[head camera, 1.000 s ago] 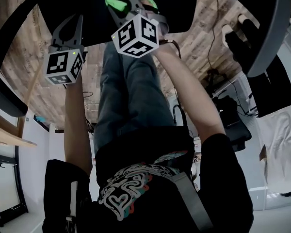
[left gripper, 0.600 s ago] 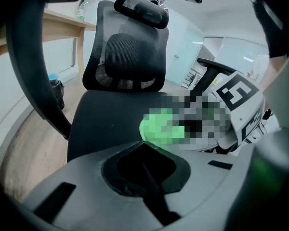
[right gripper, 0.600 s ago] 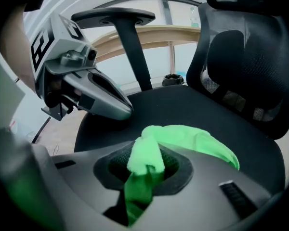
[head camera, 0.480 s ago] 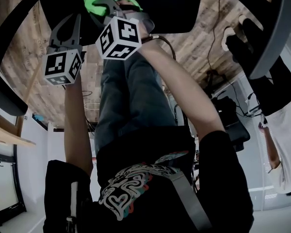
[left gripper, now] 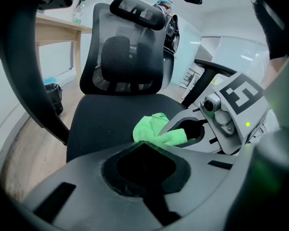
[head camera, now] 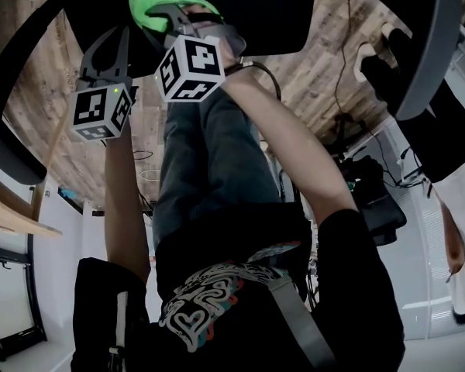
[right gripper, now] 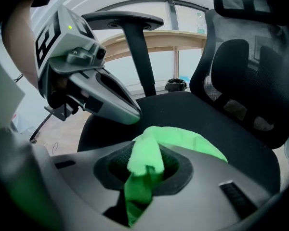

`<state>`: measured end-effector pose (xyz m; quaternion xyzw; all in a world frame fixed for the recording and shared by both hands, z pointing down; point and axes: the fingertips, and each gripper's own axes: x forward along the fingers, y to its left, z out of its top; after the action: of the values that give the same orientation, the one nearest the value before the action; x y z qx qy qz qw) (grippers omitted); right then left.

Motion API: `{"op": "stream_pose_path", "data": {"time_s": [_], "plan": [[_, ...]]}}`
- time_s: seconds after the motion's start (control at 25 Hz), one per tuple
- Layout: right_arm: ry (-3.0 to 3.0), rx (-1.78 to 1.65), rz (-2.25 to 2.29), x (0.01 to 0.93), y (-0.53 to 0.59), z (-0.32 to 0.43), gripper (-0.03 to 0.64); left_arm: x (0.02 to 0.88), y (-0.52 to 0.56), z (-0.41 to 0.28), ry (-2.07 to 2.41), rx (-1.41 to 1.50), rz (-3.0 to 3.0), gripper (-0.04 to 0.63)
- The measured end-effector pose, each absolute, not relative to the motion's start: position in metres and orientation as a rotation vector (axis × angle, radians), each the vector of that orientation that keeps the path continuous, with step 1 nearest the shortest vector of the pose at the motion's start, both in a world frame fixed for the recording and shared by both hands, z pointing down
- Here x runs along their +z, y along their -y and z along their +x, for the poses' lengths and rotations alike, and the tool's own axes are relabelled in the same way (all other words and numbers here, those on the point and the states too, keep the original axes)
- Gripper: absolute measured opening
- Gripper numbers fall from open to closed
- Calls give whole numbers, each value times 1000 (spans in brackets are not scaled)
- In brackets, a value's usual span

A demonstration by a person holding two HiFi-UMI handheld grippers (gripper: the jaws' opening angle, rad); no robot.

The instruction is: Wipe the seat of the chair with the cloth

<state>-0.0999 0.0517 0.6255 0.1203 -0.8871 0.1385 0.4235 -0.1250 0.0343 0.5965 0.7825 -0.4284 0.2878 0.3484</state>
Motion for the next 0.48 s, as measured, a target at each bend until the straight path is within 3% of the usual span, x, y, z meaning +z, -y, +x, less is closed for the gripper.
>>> {"op": "stream_pose_path", "data": {"time_s": [0.48], "plan": [[2259, 394, 502, 567, -38, -64, 87, 569, -21, -108, 1069, 741, 2102, 2]]}}
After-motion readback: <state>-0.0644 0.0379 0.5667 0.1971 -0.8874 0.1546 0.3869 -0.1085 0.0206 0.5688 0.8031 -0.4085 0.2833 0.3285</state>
